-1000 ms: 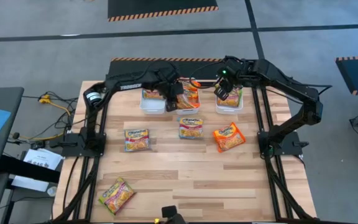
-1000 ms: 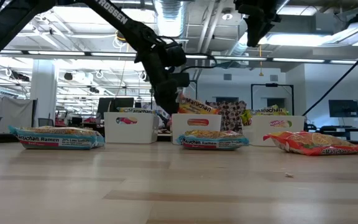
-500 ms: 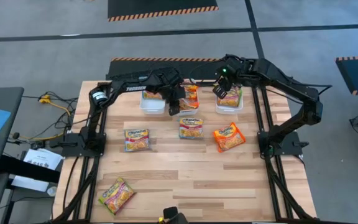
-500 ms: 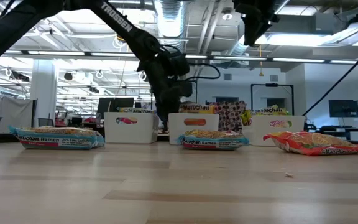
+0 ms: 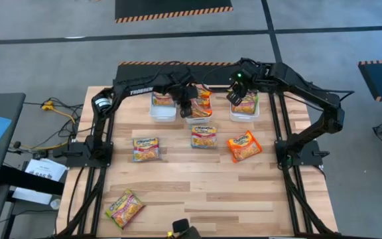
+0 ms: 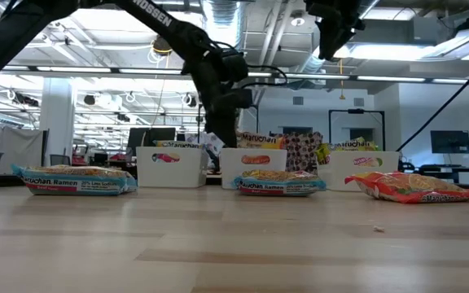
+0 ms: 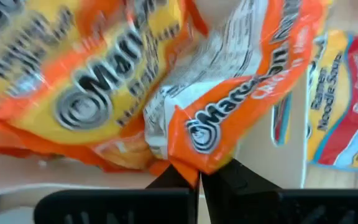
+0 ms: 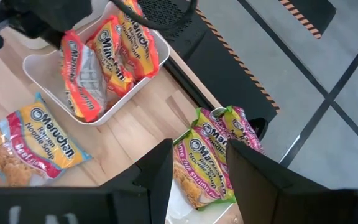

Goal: Sort Maruchan noodles
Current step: Put the orange noodle pack into the middle white bin, then put the blue noodle pack into the top left white bin

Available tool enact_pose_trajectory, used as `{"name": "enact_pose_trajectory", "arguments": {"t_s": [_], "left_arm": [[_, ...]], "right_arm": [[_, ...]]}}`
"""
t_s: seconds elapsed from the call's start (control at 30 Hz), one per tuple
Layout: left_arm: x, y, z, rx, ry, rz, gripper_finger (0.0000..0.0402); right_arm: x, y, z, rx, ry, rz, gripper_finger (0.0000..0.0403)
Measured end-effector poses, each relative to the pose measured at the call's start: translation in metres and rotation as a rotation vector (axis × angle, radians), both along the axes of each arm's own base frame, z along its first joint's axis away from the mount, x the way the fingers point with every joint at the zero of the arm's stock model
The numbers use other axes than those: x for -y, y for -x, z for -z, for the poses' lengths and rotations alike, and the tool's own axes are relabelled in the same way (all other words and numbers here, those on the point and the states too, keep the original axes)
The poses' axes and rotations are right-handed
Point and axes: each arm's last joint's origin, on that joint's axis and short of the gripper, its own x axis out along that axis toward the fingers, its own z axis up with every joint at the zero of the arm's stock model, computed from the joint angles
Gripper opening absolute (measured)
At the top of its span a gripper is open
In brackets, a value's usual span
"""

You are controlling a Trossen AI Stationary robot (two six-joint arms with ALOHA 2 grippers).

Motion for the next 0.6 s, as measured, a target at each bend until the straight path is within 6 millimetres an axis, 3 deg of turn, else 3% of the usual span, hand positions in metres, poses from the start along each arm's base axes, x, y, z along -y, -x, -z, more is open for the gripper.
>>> {"name": "enact_pose_trajectory", "arguments": {"t_s": [0.17, 0.6], "left_arm": [[0.002, 0.003, -0.015, -0.055, 0.023, 0.017, 0.0000], [0.017, 0.015, -0.111, -0.086, 0.076, 0.081, 0.0000]], "right_arm": [[0.000, 0.000, 0.000, 0.002, -0.004, -0.003, 0.0173], [0.000, 0.000, 0.000, -0.001, -0.010, -0.004, 0.0173]]}}
